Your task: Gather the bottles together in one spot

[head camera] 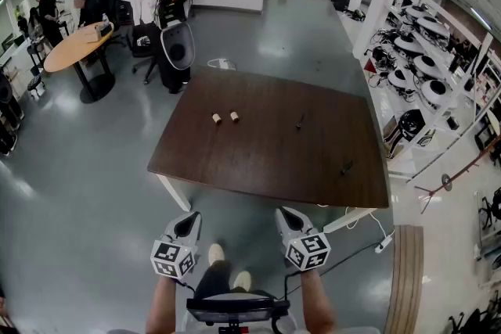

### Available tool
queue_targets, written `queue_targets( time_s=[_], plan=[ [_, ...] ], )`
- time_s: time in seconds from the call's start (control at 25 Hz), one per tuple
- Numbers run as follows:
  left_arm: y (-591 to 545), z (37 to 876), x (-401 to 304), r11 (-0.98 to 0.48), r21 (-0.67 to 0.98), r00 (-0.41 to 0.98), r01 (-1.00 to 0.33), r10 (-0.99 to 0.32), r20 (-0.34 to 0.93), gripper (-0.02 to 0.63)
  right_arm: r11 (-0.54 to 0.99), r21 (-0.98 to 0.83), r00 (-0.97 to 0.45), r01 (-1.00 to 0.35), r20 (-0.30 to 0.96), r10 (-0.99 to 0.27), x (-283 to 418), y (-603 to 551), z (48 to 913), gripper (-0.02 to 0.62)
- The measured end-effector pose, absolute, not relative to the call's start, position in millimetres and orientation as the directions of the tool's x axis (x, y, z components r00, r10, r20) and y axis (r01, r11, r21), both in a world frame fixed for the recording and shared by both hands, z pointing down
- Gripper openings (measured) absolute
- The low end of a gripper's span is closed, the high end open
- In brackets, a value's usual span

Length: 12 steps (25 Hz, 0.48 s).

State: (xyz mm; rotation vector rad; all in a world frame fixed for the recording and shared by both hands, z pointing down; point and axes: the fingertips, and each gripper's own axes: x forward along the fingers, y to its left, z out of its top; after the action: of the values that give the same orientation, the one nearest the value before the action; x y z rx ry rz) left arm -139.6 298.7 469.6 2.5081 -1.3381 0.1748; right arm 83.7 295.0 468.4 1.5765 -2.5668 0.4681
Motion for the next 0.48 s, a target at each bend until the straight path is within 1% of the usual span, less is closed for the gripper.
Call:
queue_targets(
  time_s=[0.2, 0.48],
  plan=[
    [289, 467, -145, -0.524, 0.193, 0.557, -0.83, -0.795, 0.239, 0.002, 0.407, -0.23, -0.454, -0.884, 0.216, -0.864, 81, 284, 465, 0.002],
    [277, 473, -152, -0.513, 0.201, 0.551, -0.834, -0.793, 0.26, 0.002, 0.426, -0.24, -0.48, -0.872, 0.252, -0.841, 65, 271, 473, 0.002]
  ],
)
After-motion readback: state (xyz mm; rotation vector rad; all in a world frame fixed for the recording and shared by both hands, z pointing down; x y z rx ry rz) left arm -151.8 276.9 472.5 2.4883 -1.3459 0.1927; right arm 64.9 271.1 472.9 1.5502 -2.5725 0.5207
